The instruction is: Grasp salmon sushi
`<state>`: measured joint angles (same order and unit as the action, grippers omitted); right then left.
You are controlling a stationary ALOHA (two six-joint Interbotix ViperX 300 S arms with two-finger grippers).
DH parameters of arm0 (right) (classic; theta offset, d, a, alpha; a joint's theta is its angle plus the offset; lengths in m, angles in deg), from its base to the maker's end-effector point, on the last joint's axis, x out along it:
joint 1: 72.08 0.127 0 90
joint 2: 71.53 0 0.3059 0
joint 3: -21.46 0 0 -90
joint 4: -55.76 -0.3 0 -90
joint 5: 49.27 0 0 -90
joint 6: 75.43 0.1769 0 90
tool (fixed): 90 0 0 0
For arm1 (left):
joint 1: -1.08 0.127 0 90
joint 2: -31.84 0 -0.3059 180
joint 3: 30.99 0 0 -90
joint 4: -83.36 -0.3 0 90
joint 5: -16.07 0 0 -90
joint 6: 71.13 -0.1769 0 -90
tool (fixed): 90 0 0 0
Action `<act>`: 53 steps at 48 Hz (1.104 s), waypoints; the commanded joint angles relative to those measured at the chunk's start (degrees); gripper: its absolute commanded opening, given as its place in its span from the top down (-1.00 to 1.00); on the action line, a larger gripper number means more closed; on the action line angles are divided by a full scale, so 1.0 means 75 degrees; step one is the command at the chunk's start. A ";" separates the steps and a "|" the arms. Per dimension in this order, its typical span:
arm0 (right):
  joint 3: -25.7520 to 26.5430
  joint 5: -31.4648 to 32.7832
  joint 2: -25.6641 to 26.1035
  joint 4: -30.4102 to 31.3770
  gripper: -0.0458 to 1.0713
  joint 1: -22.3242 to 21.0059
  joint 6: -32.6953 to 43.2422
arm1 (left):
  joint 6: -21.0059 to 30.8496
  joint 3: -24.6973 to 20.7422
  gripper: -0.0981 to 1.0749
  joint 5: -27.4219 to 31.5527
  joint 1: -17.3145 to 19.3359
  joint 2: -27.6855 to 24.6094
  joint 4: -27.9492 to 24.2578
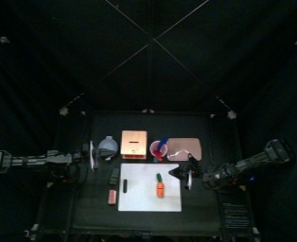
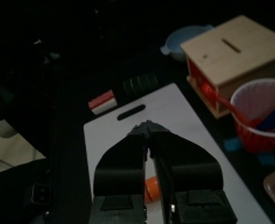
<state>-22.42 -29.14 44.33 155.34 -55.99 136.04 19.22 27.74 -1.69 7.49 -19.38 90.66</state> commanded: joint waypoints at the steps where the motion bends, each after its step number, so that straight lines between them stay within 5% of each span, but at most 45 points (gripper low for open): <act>1: 0.0176 -0.0211 0.0035 0.0246 0.17 -0.0176 -0.0012 | -0.0012 -0.0281 0.81 0.0070 -0.0047 -0.0070 0.0141; 53: 0.0023 -0.0434 -0.0129 0.0375 0.18 -0.0316 0.0012 | -0.0035 -0.0094 0.81 0.0152 -0.0059 -0.0117 0.0258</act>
<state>-22.68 -32.30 43.19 157.98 -58.28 136.13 19.05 27.92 -0.37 7.14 -20.00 92.50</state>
